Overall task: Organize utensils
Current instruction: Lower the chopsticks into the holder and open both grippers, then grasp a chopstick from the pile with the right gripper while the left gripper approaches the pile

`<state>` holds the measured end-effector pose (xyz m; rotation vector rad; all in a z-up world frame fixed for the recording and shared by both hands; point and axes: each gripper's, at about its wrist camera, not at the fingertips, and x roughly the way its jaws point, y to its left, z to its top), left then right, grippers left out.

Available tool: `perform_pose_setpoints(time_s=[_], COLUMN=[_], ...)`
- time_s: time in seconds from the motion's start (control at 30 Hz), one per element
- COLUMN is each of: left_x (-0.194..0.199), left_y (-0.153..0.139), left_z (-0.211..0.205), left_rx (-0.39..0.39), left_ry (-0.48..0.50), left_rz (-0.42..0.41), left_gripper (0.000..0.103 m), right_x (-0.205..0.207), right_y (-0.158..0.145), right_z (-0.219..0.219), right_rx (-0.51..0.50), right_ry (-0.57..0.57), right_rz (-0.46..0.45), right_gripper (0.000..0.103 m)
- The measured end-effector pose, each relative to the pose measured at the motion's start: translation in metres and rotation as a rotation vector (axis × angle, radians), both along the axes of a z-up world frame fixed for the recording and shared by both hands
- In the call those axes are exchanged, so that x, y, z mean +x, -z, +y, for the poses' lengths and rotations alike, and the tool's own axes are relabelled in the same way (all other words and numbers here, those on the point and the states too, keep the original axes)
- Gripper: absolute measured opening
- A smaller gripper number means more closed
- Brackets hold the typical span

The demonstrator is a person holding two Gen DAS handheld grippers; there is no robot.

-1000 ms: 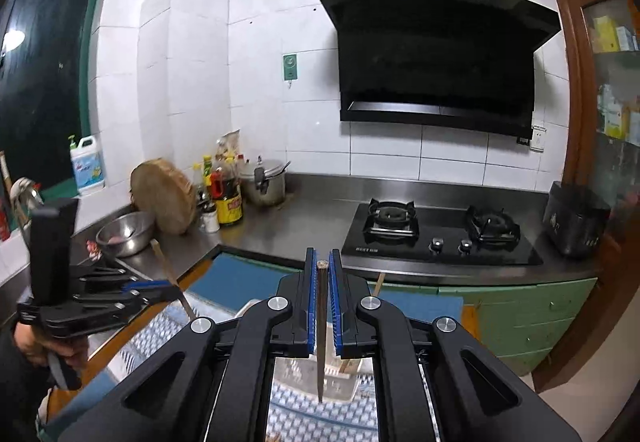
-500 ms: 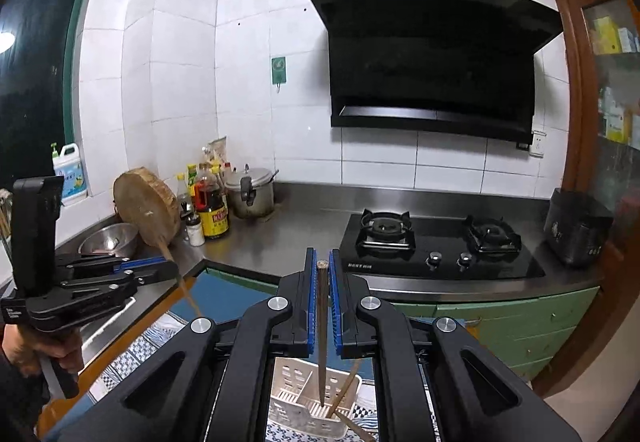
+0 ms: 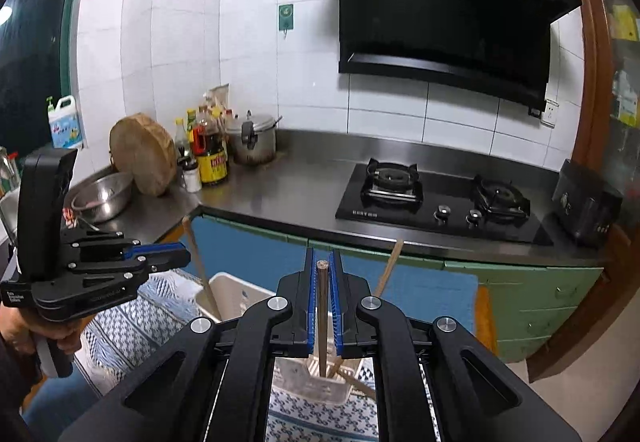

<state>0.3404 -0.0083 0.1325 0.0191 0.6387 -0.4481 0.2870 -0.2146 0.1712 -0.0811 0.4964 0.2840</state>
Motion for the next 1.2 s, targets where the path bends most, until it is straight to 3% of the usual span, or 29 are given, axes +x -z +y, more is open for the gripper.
perform_pose_setpoints(time_s=[0.2,0.23,0.33,0.4,0.47,0.67,0.8,1.0,1.2], left_x=[-0.014,-0.018,-0.032,-0.045,-0.058,-0.088,-0.114,-0.156,-0.188], left_y=[0.009,0.009,0.012,0.014,0.015,0.023,0.032,0.041,0.055], left_z=[0.003,0.003,0.003,0.004,0.004,0.008,0.008,0.008,0.007], left_rx=[-0.025,-0.022,-0.024,-0.027,-0.021,-0.007,0.025,-0.010,0.031], left_ry=[0.016,0.016,0.022,0.024,0.018,-0.008,-0.011,0.014,0.010], left_rz=[0.018,0.015,-0.001,-0.023,-0.040,-0.063,-0.095,-0.083,-0.086], left_gripper=[0.015,0.021,0.057,0.064,0.080,0.097,0.098,0.098,0.098], right_x=[-0.023,-0.029,-0.043,-0.056,-0.070,-0.113,-0.142,-0.182,-0.214], right_y=[0.003,0.004,0.004,0.006,0.008,0.022,0.034,0.060,0.102], right_z=[-0.002,-0.001,-0.001,-0.001,0.000,0.004,0.003,0.004,0.010], right_rx=[-0.014,-0.017,-0.019,-0.015,-0.017,0.001,0.005,-0.018,-0.015], right_ry=[-0.005,-0.010,-0.017,-0.027,-0.035,-0.060,-0.060,-0.044,-0.032], right_rz=[-0.007,-0.008,-0.009,-0.011,-0.019,-0.024,-0.030,-0.005,0.100], right_gripper=[0.007,0.007,0.008,0.008,0.008,0.011,0.018,0.021,0.024])
